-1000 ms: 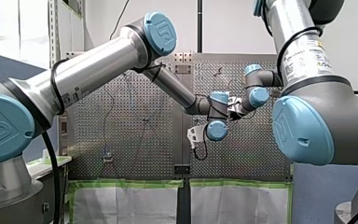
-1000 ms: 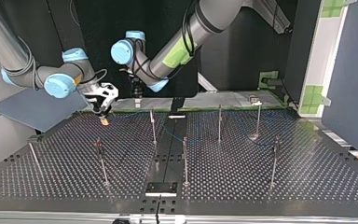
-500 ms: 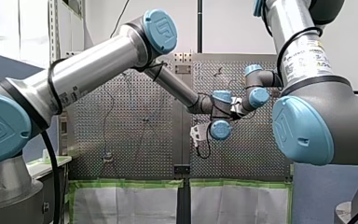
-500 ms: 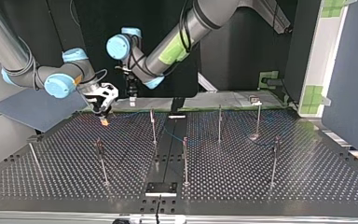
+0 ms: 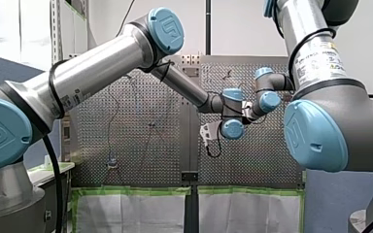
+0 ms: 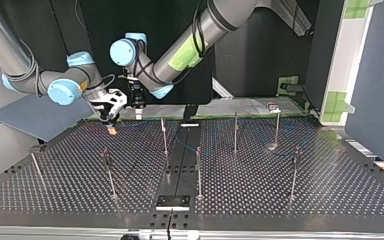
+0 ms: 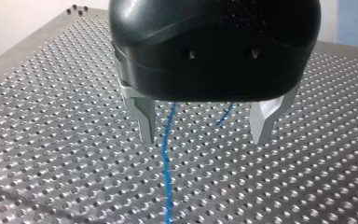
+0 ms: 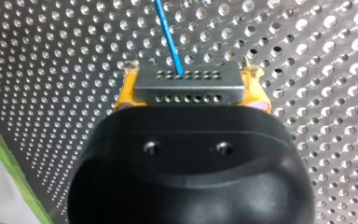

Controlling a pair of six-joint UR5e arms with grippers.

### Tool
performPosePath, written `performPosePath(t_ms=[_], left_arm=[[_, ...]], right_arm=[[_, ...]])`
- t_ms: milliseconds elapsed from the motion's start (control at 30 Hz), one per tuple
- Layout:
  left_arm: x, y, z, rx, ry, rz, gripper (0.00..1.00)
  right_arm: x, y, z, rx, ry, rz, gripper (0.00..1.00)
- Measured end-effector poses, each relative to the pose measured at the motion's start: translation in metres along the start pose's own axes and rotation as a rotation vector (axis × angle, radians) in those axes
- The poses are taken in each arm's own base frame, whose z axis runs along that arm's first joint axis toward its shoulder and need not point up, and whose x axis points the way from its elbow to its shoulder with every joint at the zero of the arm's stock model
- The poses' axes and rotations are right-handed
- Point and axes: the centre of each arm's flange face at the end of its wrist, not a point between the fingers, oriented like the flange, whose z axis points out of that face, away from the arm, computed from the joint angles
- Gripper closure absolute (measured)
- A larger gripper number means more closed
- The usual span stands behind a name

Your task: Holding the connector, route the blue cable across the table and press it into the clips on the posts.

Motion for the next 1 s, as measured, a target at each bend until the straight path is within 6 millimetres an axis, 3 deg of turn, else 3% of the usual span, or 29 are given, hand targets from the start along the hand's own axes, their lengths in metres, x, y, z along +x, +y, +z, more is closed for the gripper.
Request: performPosePath(t_ms=[133,300,467,700,1000], left_arm=[[-0.011,-0.001,0.013,0.000,-0.012,-0.002,0.00],[-0.020,0.012,0.035,-0.011,-0.016,0.001,0.00],[-0.014,0.021,0.054,-0.001,0.000,0.014,0.00],[0.008,0.017,0.057,0.017,0.045,0.034,0.00],[-0.003,0.015,0.067,-0.012,0.044,0.027,0.00]], right_arm=[[0.000,0.000,0.000,0.000,0.000,0.000,1.00],[0.000,0.000,0.000,0.000,0.000,-0.001,1.00],[0.000,0.000,0.000,0.001,0.000,-0.002,1.00],[0.000,-0.001,0.000,0.004,-0.001,-0.002,1.00],[0.000,-0.001,0.000,0.005,0.000,-0.002,1.00]])
